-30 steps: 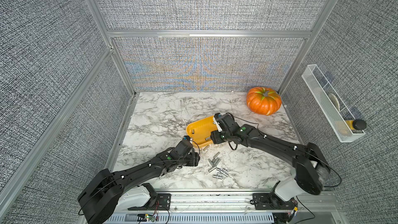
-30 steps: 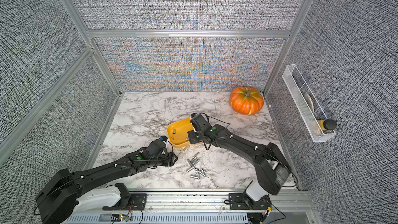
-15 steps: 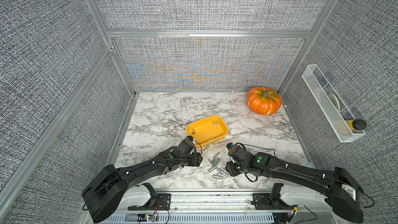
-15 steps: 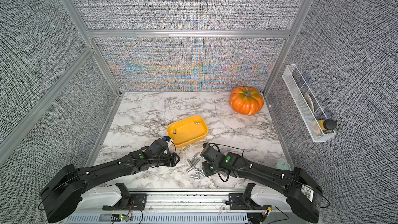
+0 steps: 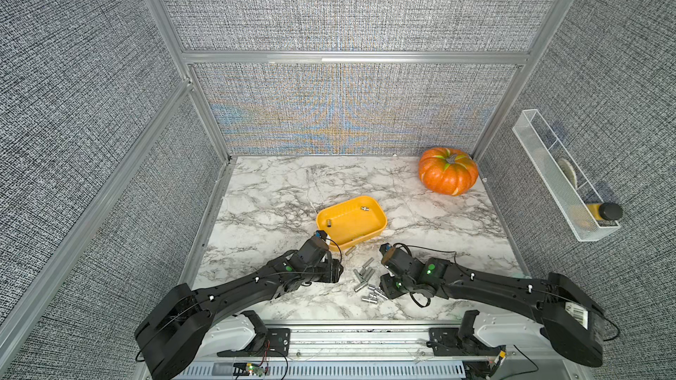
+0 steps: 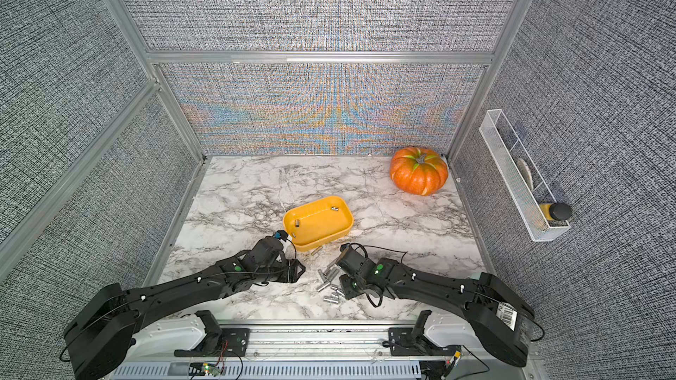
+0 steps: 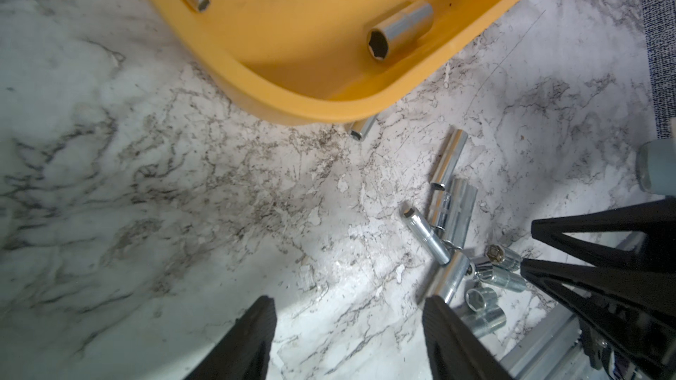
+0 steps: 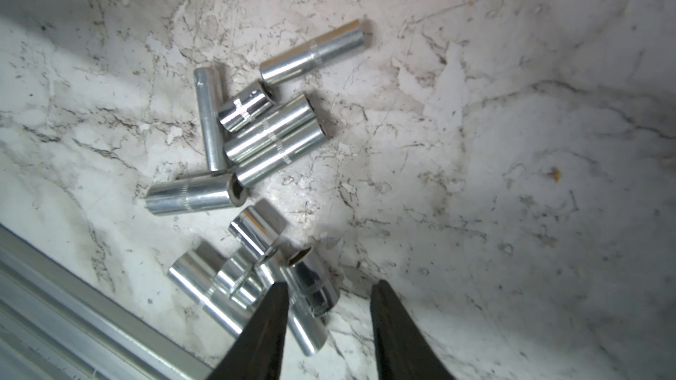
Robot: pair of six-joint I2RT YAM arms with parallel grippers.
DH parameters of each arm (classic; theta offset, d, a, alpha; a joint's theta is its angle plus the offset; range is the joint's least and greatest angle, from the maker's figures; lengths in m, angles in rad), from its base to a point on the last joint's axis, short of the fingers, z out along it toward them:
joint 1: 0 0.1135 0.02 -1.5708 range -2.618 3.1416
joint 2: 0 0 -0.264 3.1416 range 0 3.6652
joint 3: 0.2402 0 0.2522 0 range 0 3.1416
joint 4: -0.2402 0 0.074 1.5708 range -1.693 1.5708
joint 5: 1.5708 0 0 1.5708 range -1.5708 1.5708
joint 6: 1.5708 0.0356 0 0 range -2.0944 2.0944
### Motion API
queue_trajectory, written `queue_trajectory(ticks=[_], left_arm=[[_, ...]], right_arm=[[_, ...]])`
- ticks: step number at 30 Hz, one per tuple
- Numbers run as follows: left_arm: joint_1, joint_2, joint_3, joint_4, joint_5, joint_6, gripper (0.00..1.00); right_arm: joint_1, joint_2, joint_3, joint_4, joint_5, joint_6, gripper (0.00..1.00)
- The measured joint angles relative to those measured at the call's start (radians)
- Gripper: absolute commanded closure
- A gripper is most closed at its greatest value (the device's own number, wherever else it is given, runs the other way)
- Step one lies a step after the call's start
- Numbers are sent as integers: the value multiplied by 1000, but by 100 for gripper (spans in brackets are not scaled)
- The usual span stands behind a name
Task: Put the socket on the desktop into the storage box
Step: Pick up the socket head at the center of the board.
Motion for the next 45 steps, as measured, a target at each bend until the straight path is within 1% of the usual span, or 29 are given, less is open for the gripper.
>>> queue_trajectory(ticks=[3, 12, 19, 32, 40, 45], left_arm=[[0, -7, -7, 0, -1, -1, 31], [0, -9, -10, -1, -3, -5, 31], [0, -10, -21, -1, -4, -8, 31], [0, -11, -22, 0, -4, -26, 31], [0, -11, -22, 0, -8, -26, 31], [0, -11, -21, 0, -11, -26, 31]], right_arm=[[0, 11, 0, 5, -3, -9, 62], [0, 42, 0, 7, -16, -13, 67], [0, 60, 8, 16, -18, -21, 67], [0, 76, 9, 22, -10, -19, 72], [0, 84, -3, 22, 9, 3, 73], [0, 87, -6, 23, 23, 22, 79]])
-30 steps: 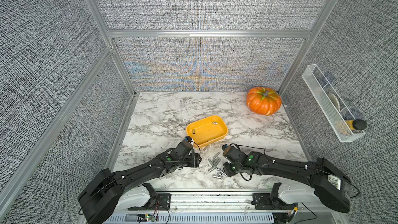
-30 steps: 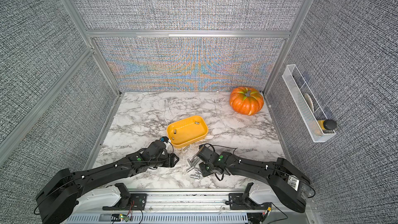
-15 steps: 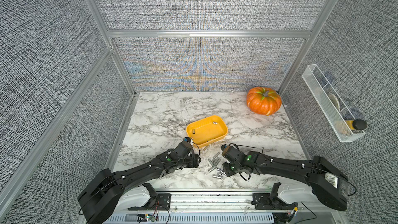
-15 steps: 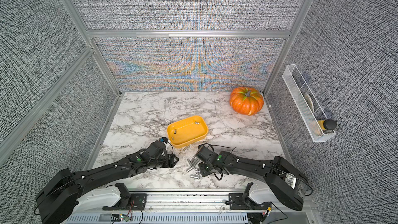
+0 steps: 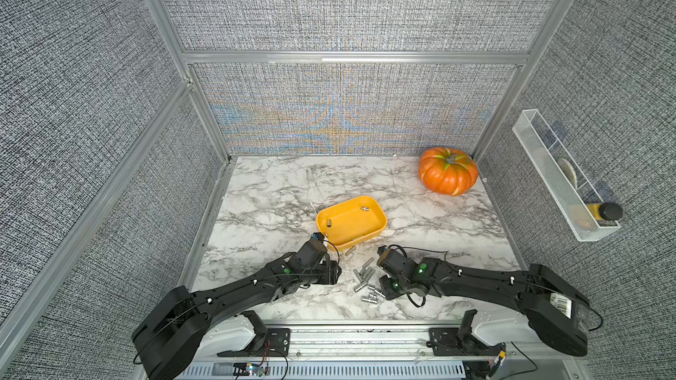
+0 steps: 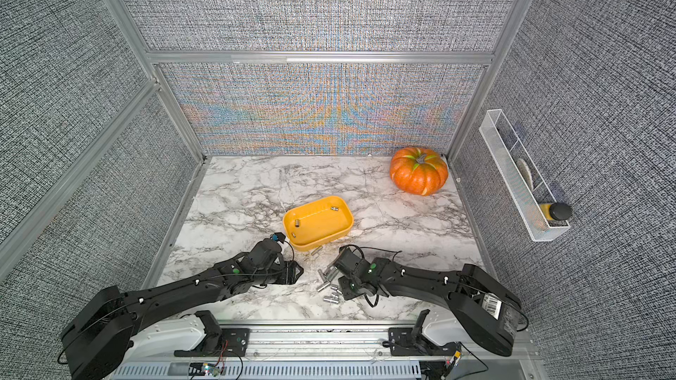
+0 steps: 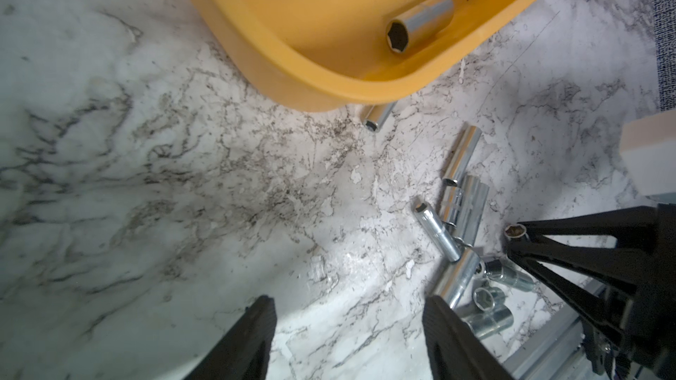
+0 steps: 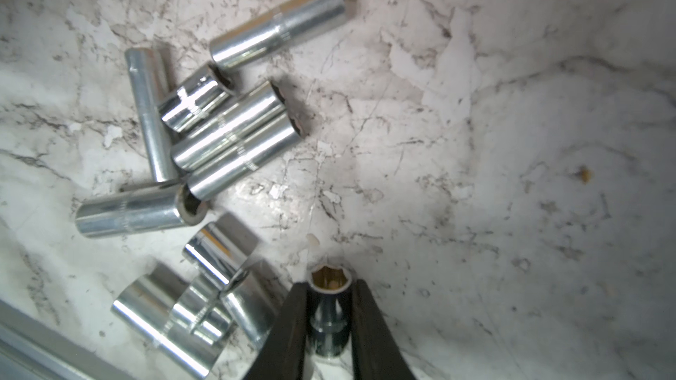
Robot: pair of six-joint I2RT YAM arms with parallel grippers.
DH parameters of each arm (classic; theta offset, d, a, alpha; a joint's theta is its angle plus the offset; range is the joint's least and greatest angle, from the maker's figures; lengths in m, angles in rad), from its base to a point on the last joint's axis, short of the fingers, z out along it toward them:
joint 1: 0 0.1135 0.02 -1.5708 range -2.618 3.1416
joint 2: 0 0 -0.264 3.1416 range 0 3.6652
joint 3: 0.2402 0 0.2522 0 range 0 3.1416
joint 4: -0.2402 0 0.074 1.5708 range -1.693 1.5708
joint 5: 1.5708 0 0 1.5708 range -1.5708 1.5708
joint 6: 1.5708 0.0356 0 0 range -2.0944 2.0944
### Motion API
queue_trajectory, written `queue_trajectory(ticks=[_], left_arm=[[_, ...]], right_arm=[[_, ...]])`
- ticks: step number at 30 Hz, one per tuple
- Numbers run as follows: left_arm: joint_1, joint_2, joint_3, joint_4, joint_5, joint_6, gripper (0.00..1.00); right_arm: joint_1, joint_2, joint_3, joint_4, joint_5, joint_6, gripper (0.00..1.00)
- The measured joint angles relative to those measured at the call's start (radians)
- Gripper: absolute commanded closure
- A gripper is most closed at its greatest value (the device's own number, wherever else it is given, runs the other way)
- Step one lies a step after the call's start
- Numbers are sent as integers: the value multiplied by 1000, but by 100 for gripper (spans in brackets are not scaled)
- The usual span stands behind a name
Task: Put the socket on the desktop into the storage box
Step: Pick up the socket head at the center of the board.
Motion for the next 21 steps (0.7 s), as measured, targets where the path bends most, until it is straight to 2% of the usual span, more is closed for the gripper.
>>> queue_trajectory(ticks=[4, 8, 12, 16, 21], left_arm=[[0, 2, 0, 0, -7, 0, 31], [0, 8, 7, -3, -23, 0, 31], [0, 8, 20, -24, -56, -3, 31], [0, 17, 36, -63, -106, -8, 31], [0, -11, 39, -81, -133, -14, 31]], right_arm=[[0, 9, 5, 5, 16, 18, 87], [-3, 25, 28, -24, 50, 42, 100], [-21, 21, 88, -123, 126, 80, 100], [-107, -31, 190, -197, 188, 97, 100], [-270, -71, 288, -132, 135, 53, 100]])
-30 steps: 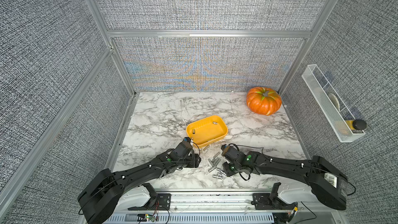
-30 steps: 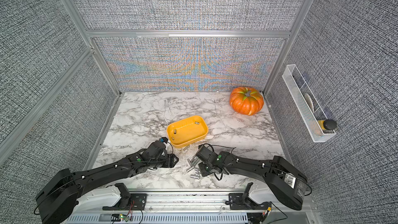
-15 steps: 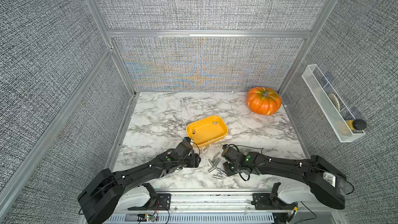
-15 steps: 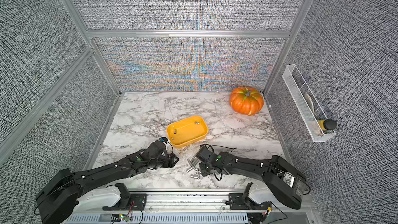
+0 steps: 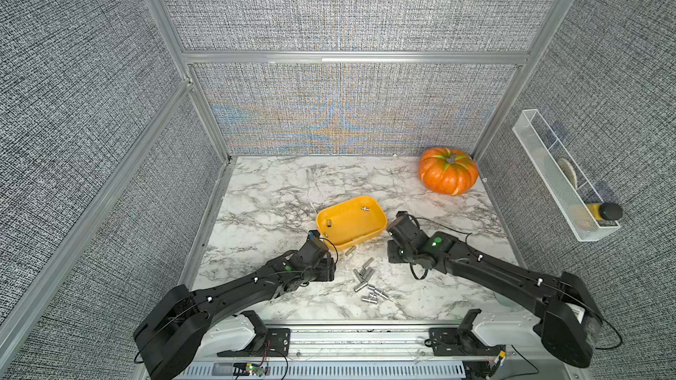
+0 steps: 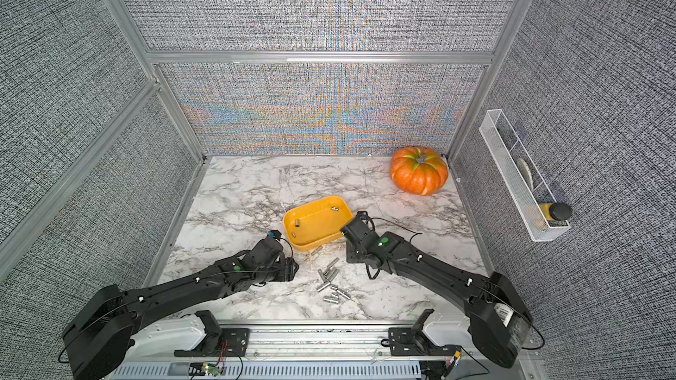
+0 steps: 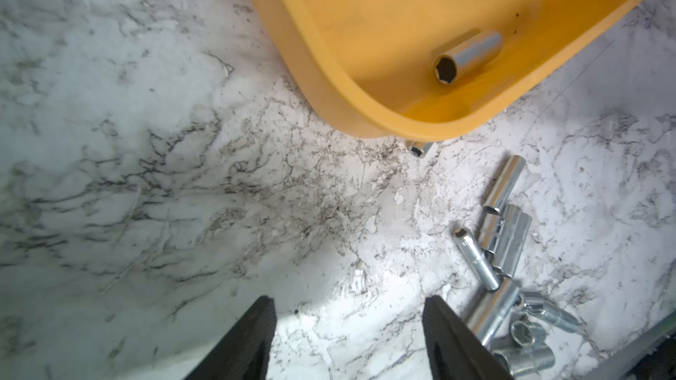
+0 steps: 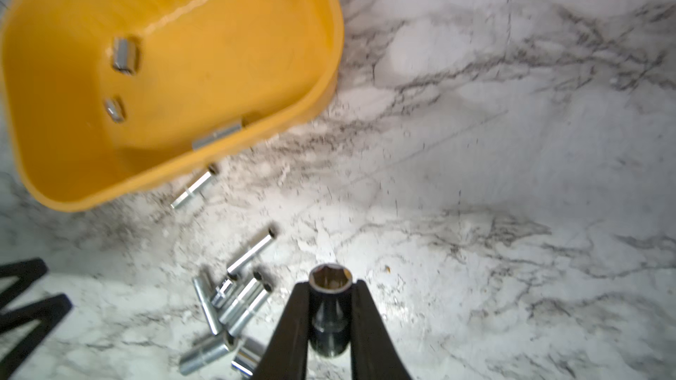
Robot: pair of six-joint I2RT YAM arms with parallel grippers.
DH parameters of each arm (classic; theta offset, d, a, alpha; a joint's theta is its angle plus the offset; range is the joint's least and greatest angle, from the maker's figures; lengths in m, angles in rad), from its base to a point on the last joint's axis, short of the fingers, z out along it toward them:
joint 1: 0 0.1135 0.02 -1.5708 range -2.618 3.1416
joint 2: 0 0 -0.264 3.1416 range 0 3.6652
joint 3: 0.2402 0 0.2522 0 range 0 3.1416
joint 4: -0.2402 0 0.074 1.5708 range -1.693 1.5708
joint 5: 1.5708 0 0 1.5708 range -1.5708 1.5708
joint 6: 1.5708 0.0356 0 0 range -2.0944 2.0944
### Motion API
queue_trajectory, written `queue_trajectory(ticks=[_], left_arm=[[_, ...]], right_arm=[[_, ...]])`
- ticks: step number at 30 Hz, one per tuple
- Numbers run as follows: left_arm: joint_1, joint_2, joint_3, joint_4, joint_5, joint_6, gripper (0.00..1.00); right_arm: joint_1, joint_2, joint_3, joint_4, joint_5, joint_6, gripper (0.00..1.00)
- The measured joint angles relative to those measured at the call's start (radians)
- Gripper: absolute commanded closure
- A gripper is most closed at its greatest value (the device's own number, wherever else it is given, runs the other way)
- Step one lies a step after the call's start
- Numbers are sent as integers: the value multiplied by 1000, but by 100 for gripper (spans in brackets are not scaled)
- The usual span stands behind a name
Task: Put the socket on the desktop into the storage box
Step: Pick up the socket head at the center of the board, then place the socket head in the storage box.
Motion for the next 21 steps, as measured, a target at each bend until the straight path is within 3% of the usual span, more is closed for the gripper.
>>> queue_trajectory(ticks=[3, 7, 16, 21], left_arm=[[0, -21, 2, 4, -16, -5, 31], [0, -51, 2, 4, -25, -6, 30], [0, -102, -30, 10, -39, -35, 30], [0, -127, -47, 11, -39, -47, 30]], right_arm=[[-51, 52, 68, 79, -57, -40, 100], [-61, 254, 239, 139, -132, -100, 100], [-64, 550, 403, 186, -201, -164, 100], [-64, 621, 446, 188, -209, -190, 82]])
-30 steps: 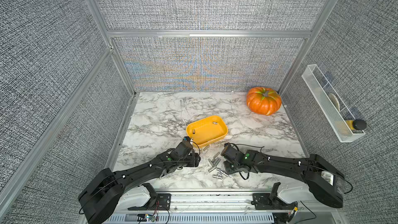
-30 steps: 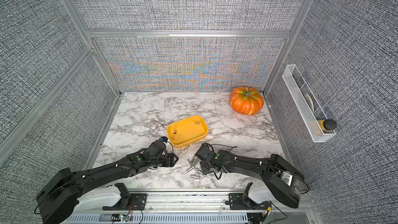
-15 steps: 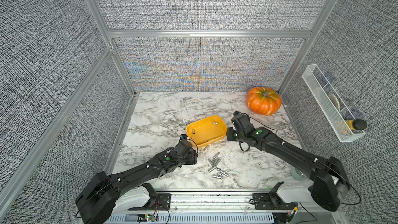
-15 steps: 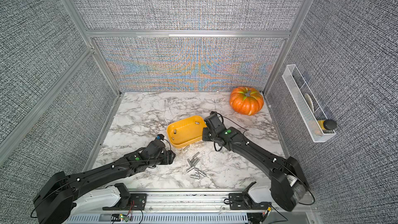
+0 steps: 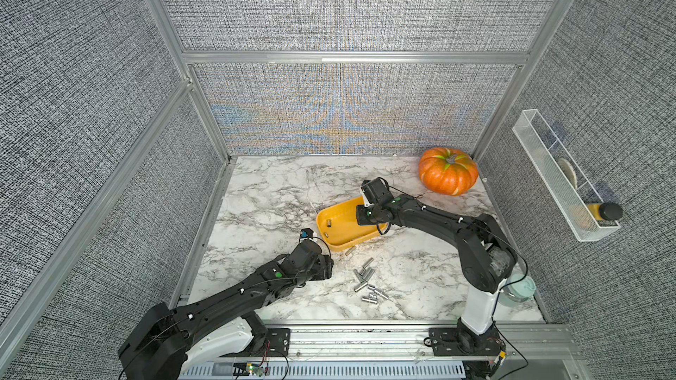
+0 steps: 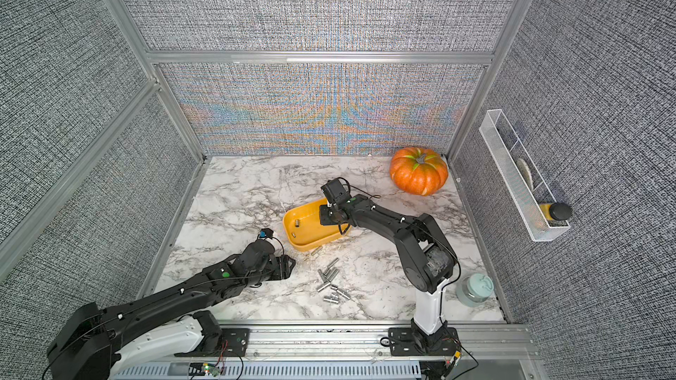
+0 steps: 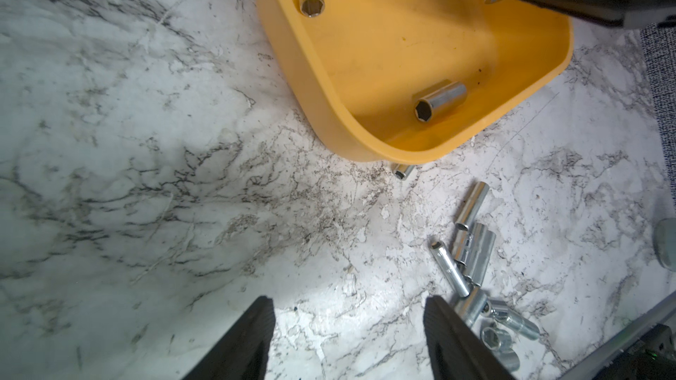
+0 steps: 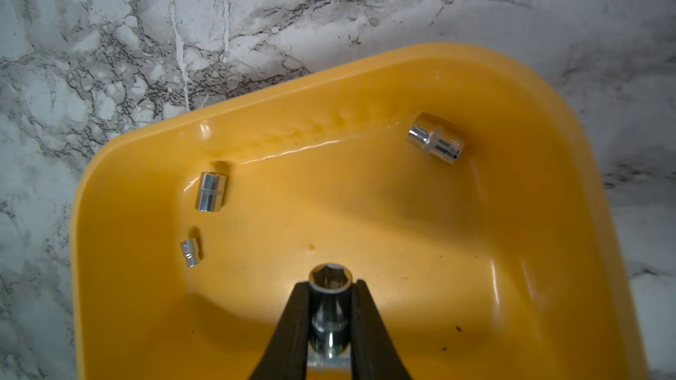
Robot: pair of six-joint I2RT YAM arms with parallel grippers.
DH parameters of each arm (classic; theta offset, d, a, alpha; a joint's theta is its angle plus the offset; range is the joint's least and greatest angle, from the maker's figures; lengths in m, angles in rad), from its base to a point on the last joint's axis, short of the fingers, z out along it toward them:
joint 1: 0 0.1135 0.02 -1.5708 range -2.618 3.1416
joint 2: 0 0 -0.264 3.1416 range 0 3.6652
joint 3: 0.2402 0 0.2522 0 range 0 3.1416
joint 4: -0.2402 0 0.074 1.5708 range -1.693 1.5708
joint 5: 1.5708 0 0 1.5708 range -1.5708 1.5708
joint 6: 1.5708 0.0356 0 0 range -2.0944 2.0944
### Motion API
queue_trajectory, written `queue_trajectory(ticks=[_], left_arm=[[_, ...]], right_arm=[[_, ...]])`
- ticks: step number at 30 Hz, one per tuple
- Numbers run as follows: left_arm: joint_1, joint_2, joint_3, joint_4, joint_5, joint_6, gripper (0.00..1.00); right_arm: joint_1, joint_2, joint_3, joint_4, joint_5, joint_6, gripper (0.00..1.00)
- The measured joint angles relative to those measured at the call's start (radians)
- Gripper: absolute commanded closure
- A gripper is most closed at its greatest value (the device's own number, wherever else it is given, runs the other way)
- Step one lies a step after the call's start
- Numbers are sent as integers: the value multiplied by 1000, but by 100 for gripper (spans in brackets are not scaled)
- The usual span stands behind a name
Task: Put the socket on the desktop into the storage box
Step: Place the socket head in the storage box.
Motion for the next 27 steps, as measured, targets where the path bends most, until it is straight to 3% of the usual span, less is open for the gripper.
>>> queue_trajectory(ticks=[7, 9, 17, 27], left_arm=[[0, -2, -3, 1, 4, -12, 30], [0, -2, -4, 2, 3, -20, 30], [0, 2, -4, 14, 4, -22, 30], [0, 27, -4, 42, 30, -22, 30]], right_arm=[[0, -37, -37, -10, 2, -22, 49], [1, -72, -64, -6, 4, -27, 45], [42, -335, -249, 8, 31, -53, 43], [256, -817, -551, -131, 63, -17, 44]])
